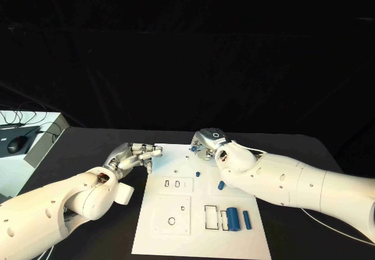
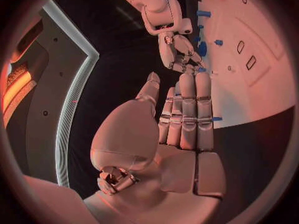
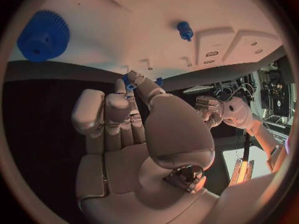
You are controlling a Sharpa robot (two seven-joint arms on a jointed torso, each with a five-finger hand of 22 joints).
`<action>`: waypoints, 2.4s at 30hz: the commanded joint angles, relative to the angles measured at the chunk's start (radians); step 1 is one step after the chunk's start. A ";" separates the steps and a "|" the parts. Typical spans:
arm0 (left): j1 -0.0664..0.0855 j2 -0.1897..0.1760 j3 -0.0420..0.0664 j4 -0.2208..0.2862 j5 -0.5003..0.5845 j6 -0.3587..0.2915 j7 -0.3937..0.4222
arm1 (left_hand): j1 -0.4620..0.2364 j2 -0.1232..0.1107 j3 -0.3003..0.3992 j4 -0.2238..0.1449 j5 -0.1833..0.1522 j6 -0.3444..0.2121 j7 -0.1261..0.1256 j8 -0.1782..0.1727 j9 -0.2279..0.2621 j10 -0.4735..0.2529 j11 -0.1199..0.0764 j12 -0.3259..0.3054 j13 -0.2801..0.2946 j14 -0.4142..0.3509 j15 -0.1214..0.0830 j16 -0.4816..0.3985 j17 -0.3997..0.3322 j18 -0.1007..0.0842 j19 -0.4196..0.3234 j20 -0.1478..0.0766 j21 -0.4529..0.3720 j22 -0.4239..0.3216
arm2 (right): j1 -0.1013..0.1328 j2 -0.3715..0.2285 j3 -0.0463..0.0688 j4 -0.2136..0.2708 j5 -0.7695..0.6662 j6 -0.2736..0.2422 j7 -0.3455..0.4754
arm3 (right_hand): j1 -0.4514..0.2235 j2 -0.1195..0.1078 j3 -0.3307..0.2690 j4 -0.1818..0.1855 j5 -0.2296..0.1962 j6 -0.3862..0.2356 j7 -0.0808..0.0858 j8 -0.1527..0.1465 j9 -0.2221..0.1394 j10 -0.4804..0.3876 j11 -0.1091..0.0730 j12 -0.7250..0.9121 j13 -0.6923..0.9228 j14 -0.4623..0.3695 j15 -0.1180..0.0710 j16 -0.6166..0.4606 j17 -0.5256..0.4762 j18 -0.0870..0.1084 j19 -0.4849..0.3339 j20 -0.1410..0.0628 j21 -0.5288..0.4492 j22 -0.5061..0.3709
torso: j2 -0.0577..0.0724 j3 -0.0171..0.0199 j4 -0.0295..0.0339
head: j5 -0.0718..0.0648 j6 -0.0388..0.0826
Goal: Assemble the parts on the task board
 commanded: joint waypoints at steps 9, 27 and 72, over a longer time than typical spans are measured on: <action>0.000 0.001 0.001 0.005 -0.002 0.006 0.006 | 0.002 0.003 0.000 -0.009 0.001 -0.011 0.001 0.003 0.000 -0.007 -0.001 -0.005 -0.001 0.004 0.005 -0.005 -0.001 0.031 0.002 0.008 -0.006 0.001 | 0.002 0.019 0.001 -0.028 -0.029 -0.021 -0.006 | 0.022 0.012 0.005 0.016 0.002 0.032 -0.018 0.006 0.091 0.004 -0.001 0.001 0.001 0.001 -0.002 -0.001 0.001 -0.013 0.063 -0.006 -0.006 0.128 | 0.006 -0.0050 0.0067 | -0.002 -0.001; 0.000 0.000 0.001 0.009 -0.002 0.005 0.005 | 0.001 0.004 -0.002 -0.010 0.001 -0.013 0.001 0.004 0.000 -0.009 -0.001 -0.004 -0.001 0.004 0.005 -0.004 -0.002 0.032 0.002 0.009 -0.006 0.003 | 0.004 0.030 0.001 -0.045 -0.023 -0.007 0.006 | 0.023 0.010 0.002 0.019 0.001 0.032 -0.019 0.005 0.090 0.002 0.000 0.001 0.001 0.000 -0.002 -0.003 -0.001 -0.012 0.064 -0.006 -0.013 0.128 | 0.009 -0.0064 0.0077 | -0.004 -0.005; 0.001 0.002 0.001 0.007 -0.002 0.002 0.005 | -0.001 0.004 -0.004 -0.008 0.001 -0.017 0.003 0.004 0.000 -0.013 0.001 -0.004 -0.001 0.003 0.006 -0.002 -0.003 0.032 0.003 0.010 -0.007 0.005 | 0.004 0.058 0.000 -0.080 0.006 0.012 0.025 | 0.008 -0.043 0.004 0.043 -0.072 -0.034 0.004 0.002 0.026 -0.043 0.019 0.001 0.000 -0.010 0.010 -0.068 -0.054 0.003 0.057 0.005 -0.116 0.107 | 0.016 -0.0081 0.0125 | 0.001 -0.015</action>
